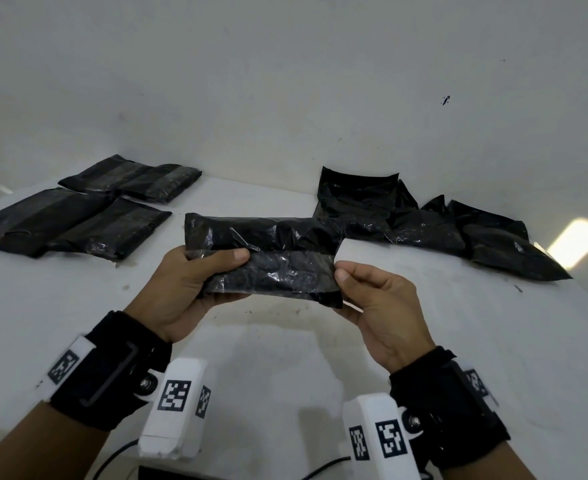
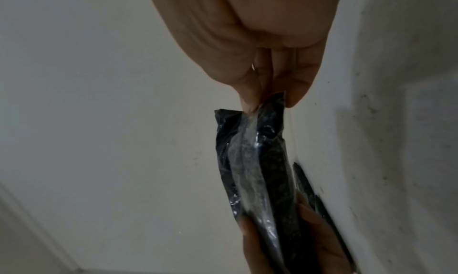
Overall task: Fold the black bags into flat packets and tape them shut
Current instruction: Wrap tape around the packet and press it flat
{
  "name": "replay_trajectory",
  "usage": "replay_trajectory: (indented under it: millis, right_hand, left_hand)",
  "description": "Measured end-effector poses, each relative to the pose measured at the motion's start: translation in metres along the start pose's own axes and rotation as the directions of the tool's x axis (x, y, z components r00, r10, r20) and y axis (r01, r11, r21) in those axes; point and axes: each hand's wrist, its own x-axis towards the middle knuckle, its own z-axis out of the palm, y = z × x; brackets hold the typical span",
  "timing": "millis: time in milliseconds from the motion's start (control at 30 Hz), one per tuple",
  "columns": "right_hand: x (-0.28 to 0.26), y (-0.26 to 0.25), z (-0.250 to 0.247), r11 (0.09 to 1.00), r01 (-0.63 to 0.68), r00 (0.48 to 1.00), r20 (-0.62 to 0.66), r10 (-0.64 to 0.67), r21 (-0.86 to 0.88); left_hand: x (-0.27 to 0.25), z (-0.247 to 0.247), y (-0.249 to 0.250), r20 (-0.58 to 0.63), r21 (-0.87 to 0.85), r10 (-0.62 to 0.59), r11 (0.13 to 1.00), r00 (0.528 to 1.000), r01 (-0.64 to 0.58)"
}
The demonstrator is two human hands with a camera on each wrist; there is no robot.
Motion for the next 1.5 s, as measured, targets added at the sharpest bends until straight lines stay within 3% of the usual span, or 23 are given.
replay_trajectory:
  millis: [300, 567, 833, 1000, 1333, 1500]
  right_hand:
    - [0.005, 0.002, -0.003, 0.993, -0.105, 0.994, -0.027, 0.106, 0.052]
    - [0.005, -0.004, -0.001, 0.962, -0.266, 0.961, 0.095, 0.259, 0.065]
    - [0.006, -0.005, 0.000, 0.956, -0.294, 0.951, 0.103, 0.290, 0.023]
    - [0.007, -0.006, -0.004, 0.942, -0.334, 0.932, 0.161, 0.326, 0.027]
    - [0.004, 0.005, -0.009, 0.953, -0.300, 0.948, 0.100, 0.303, -0.041]
    - [0.007, 0.009, -0.005, 0.943, -0.332, 0.933, 0.136, 0.333, -0.029]
  left_hand:
    - [-0.002, -0.001, -0.001, 0.025, 0.010, 0.012, 1.000, 1.000, -0.012]
    - [-0.004, -0.001, 0.000, 0.057, 0.040, 0.044, 0.998, 0.997, -0.046]
    - [-0.009, 0.002, 0.003, 0.125, 0.028, 0.056, 0.998, 0.991, -0.060]
    - [-0.009, 0.001, 0.001, 0.083, 0.018, 0.035, 0.999, 0.996, -0.037]
    - [-0.008, -0.001, 0.002, -0.048, -0.009, -0.008, 1.000, 0.999, 0.008]
    - [-0.007, -0.001, 0.000, -0.084, -0.021, -0.101, 0.995, 0.991, 0.100]
